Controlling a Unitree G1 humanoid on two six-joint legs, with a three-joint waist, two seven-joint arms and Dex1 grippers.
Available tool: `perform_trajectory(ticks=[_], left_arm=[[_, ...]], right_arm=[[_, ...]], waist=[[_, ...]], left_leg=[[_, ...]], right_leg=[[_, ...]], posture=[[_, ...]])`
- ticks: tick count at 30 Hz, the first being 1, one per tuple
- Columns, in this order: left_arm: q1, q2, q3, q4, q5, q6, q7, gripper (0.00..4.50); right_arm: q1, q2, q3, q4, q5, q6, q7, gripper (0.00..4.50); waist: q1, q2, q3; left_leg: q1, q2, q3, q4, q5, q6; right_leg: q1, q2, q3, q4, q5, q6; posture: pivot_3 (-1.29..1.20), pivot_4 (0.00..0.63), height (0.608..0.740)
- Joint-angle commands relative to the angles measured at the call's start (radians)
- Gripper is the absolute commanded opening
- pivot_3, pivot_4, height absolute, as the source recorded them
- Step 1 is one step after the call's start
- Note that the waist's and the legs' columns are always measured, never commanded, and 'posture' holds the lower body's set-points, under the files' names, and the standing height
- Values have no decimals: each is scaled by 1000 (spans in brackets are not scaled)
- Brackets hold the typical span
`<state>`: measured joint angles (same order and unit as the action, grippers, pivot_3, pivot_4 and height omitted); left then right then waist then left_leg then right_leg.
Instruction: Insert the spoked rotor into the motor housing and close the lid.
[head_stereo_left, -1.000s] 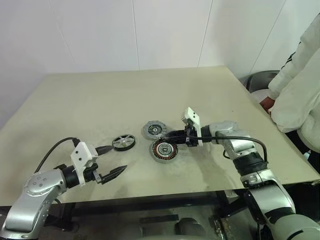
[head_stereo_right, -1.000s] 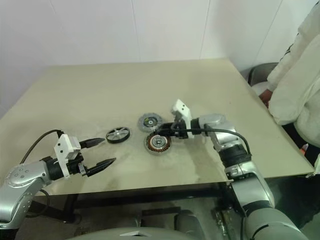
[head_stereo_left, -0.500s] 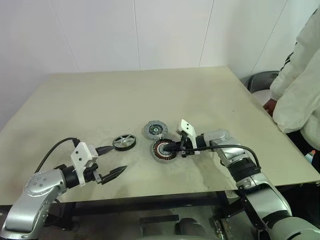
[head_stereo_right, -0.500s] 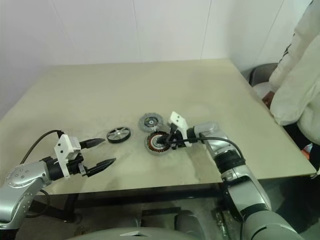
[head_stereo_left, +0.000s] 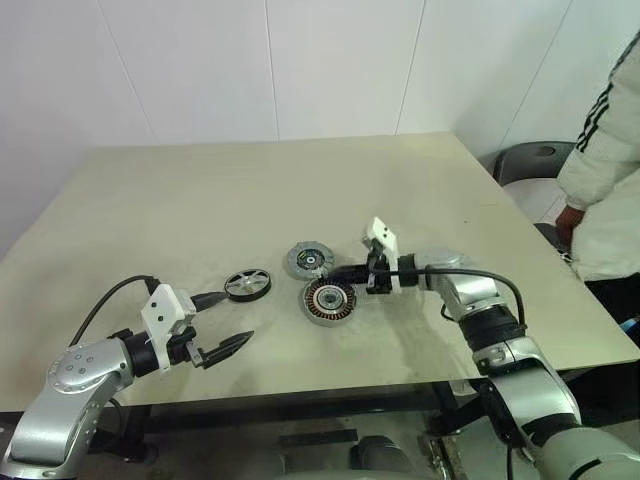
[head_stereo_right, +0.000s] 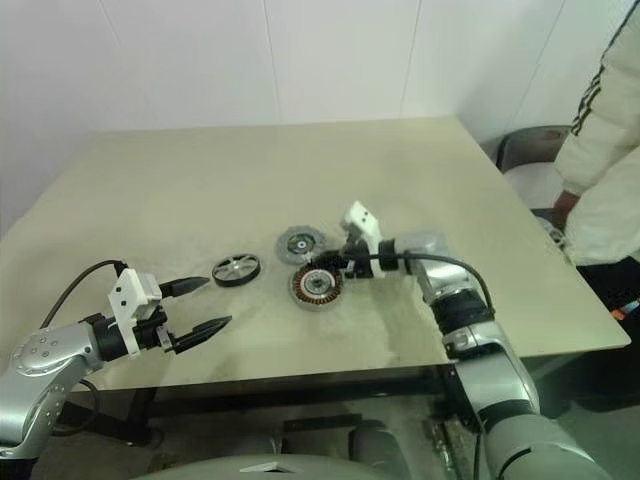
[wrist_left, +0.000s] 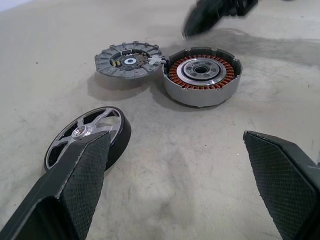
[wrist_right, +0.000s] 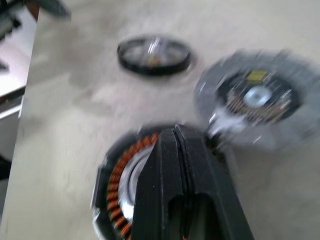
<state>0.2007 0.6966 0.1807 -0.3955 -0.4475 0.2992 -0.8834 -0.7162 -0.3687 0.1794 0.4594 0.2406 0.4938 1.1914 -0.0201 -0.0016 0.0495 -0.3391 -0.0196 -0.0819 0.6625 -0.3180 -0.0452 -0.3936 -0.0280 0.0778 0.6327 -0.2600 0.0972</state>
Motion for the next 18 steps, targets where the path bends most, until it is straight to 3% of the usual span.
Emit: perform_trajectory(ticks=[1, 18], left_arm=[[-7, 10, 19, -30, -8, 2, 4, 4500], [-18, 7, 25, -41, -23, 34, 18, 4500]], right_arm=[[-32, 0, -17, -12, 15, -6, 4, 17], [78, -33, 123, -20, -104, -102, 34, 17]], waist=[[0, 0, 0], [0, 0, 0]], left_leg=[[0, 0, 0, 0, 0, 0], [1, 0, 0, 0, 0, 0]], right_leg=[[0, 0, 0, 0, 0, 0], [1, 0, 0, 0, 0, 0]], posture=[[0, 0, 740], [0, 0, 740]])
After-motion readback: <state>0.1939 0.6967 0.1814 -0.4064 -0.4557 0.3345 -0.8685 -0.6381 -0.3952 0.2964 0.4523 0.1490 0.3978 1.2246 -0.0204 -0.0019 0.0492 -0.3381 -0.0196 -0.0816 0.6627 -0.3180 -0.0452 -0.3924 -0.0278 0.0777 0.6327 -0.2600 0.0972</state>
